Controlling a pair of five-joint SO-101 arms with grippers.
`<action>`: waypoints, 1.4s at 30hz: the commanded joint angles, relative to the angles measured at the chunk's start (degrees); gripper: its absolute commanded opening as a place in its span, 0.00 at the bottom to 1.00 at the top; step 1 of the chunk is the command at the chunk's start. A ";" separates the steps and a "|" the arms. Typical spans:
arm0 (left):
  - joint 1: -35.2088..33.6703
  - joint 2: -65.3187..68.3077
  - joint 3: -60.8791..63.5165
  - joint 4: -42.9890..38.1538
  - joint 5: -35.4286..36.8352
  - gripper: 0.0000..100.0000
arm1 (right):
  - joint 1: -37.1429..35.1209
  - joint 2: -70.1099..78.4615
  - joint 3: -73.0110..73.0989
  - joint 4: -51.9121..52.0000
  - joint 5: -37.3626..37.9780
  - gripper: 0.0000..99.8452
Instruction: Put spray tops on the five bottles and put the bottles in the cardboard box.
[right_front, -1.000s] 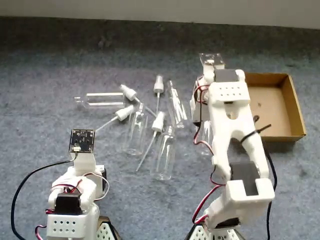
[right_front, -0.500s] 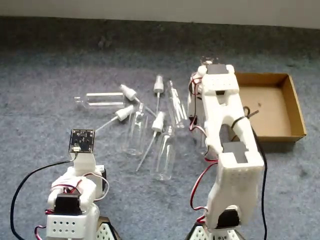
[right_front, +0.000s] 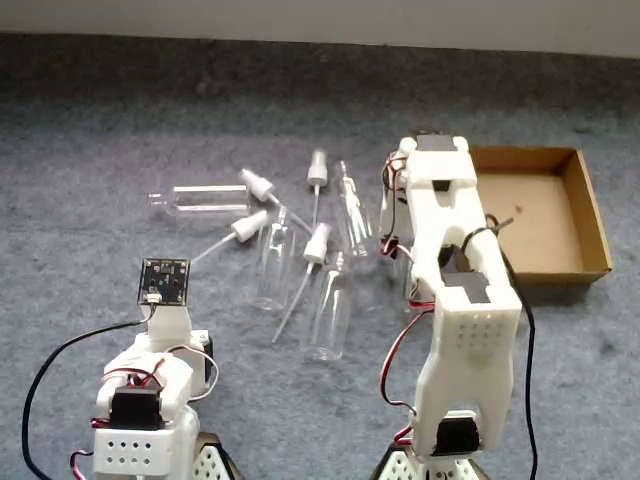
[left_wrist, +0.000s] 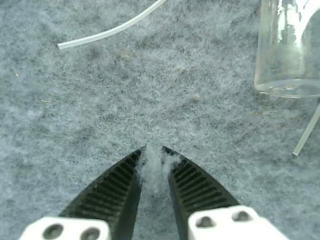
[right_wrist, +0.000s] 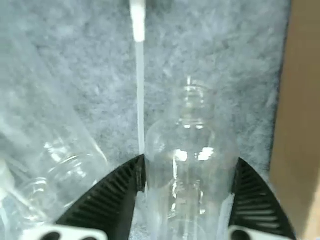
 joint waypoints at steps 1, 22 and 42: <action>-0.48 -0.31 1.10 0.18 -0.44 0.01 | 1.19 -0.66 -2.59 0.66 -0.09 0.16; -0.48 -0.31 1.10 0.18 -0.44 0.01 | 1.27 -20.70 -2.24 0.84 12.13 0.12; -0.48 -0.31 1.10 0.18 -0.44 0.01 | 0.04 -65.19 14.81 4.09 25.05 0.12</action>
